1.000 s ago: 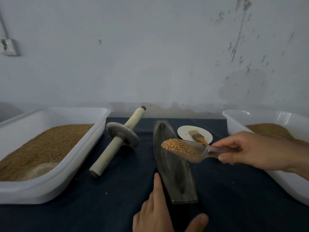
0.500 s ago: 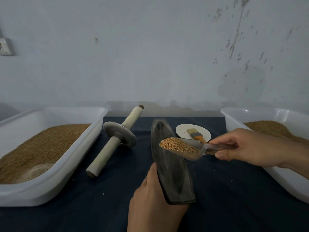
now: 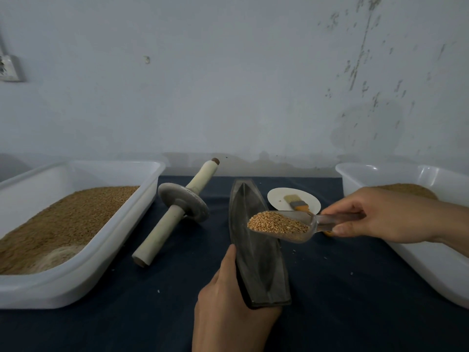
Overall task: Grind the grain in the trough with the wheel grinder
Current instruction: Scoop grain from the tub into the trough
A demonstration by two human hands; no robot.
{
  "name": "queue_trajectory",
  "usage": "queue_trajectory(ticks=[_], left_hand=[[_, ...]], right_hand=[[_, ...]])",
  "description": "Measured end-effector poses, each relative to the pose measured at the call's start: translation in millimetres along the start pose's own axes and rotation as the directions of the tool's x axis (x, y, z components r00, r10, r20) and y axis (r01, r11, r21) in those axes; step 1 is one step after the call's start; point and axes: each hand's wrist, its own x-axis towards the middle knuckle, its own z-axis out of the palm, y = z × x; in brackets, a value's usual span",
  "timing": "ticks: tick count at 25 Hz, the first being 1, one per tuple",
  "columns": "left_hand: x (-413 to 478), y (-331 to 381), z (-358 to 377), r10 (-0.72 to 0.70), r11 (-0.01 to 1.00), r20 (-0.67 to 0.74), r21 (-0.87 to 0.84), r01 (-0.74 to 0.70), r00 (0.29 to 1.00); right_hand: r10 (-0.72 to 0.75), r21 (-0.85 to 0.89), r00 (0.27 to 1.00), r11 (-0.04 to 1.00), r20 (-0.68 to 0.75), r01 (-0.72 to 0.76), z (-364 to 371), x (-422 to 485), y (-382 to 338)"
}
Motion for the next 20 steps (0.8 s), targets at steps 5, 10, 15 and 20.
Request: queue_trajectory(ticks=[5, 10, 15, 20], left_hand=[[2.3, 4.5, -1.4, -0.029, 0.998, 0.070, -0.054, 0.032, 0.997], [-7.2, 3.6, -0.8, -0.001, 0.998, 0.029, -0.055, 0.002, 1.000], [-13.1, 6.3, -4.4, 0.023, 0.996, 0.014, -0.086, -0.021, 1.000], [-13.7, 11.6, -10.0, 0.011, 0.997, 0.058, -0.079, -0.006, 0.998]], right_hand=[[-0.007, -0.116, 1.000, 0.993, 0.015, 0.008, -6.5, -2.9, -4.3], [0.004, -0.195, 1.000, 0.981, -0.029, -0.009, -11.4, -4.0, -8.3], [0.012, -0.298, 0.995, 0.954, -0.102, -0.042, -9.9, 0.7, -18.4], [0.025, -0.374, 0.989, 0.924, -0.148, -0.079, -8.2, 4.6, -28.6]])
